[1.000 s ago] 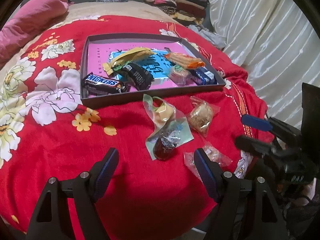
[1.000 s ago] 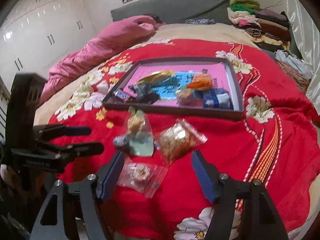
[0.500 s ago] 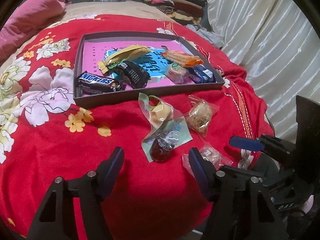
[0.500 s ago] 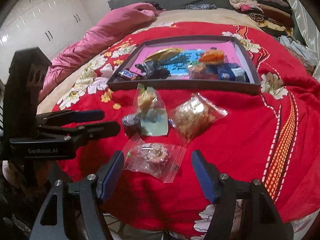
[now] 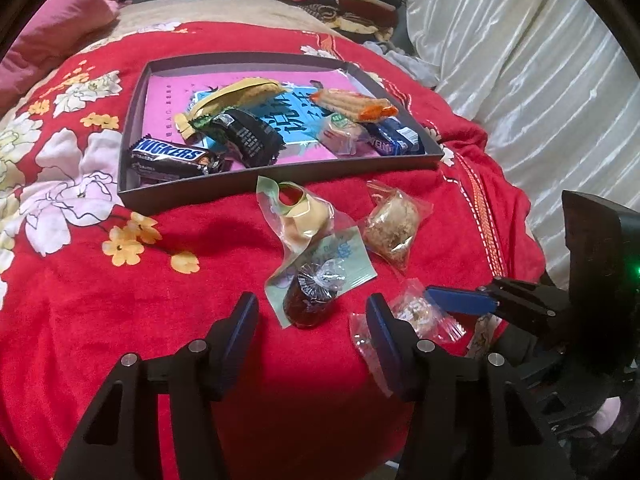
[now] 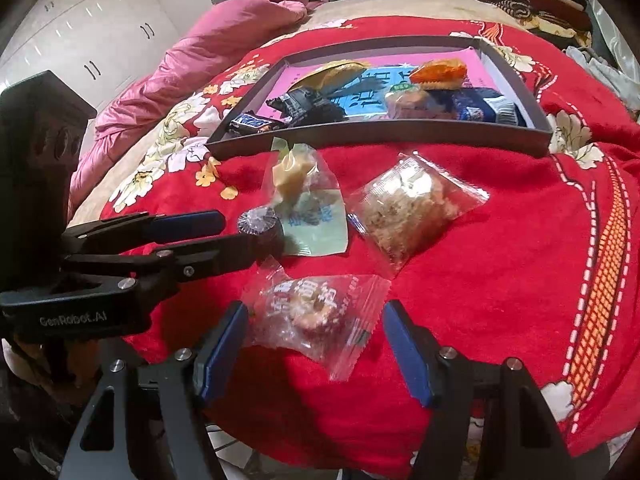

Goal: Organize snacks
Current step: 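Grasp the dark wrapped cake with the left tool while the right tool grasps the clear candy bag, then carry the dark cake with the left tool while the right tool carries the candy bag into the tray, then open both tools to release the cake and candy bag in the tray, then grasp the clear bag with yellow cake using the left tool while the right tool grasps the cookie bag, then carry the yellow cake bag with the left tool while the right tool carries the cookie bag into the tray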

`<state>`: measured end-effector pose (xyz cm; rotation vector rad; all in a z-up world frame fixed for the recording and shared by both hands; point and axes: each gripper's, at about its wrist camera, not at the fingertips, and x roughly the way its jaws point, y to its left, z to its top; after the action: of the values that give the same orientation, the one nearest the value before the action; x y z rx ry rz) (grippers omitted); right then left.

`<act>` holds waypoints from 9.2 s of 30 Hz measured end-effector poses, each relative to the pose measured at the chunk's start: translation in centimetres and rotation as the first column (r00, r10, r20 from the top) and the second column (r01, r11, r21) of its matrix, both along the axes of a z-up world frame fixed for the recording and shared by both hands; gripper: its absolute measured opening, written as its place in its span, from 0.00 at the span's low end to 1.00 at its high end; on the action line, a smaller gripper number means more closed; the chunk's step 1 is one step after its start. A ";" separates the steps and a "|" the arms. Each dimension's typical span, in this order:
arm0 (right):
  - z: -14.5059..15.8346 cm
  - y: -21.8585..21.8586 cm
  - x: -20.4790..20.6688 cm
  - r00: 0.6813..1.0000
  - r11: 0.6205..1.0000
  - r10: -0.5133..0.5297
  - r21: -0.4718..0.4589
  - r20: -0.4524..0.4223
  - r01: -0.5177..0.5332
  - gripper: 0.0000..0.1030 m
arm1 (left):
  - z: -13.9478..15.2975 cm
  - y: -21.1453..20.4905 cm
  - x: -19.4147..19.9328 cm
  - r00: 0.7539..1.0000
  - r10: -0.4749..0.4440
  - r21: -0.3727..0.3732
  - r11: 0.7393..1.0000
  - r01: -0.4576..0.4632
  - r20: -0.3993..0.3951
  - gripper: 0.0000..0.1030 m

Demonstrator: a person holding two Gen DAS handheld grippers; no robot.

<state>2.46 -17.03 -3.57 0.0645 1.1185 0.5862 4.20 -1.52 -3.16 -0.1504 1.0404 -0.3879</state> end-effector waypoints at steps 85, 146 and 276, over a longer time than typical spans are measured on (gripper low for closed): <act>6.5 -4.7 4.6 0.961 0.976 -0.174 0.169 0.215 0.139 0.42 | 3.5 2.2 2.6 0.992 0.081 -0.110 0.991 -0.071 0.094 0.26; 4.0 0.6 12.5 0.972 0.995 -0.095 0.021 0.216 0.092 0.50 | 0.5 5.7 10.3 0.974 0.213 -0.053 0.977 -0.209 0.083 0.33; 6.2 -5.8 11.8 0.931 0.953 -0.278 0.192 0.238 0.235 0.49 | 4.7 3.8 10.6 0.960 0.194 -0.134 0.976 -0.169 0.204 0.32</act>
<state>14.26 -22.81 2.68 0.2630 0.7863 0.4327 14.80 2.30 1.54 -0.2989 0.7823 -0.2896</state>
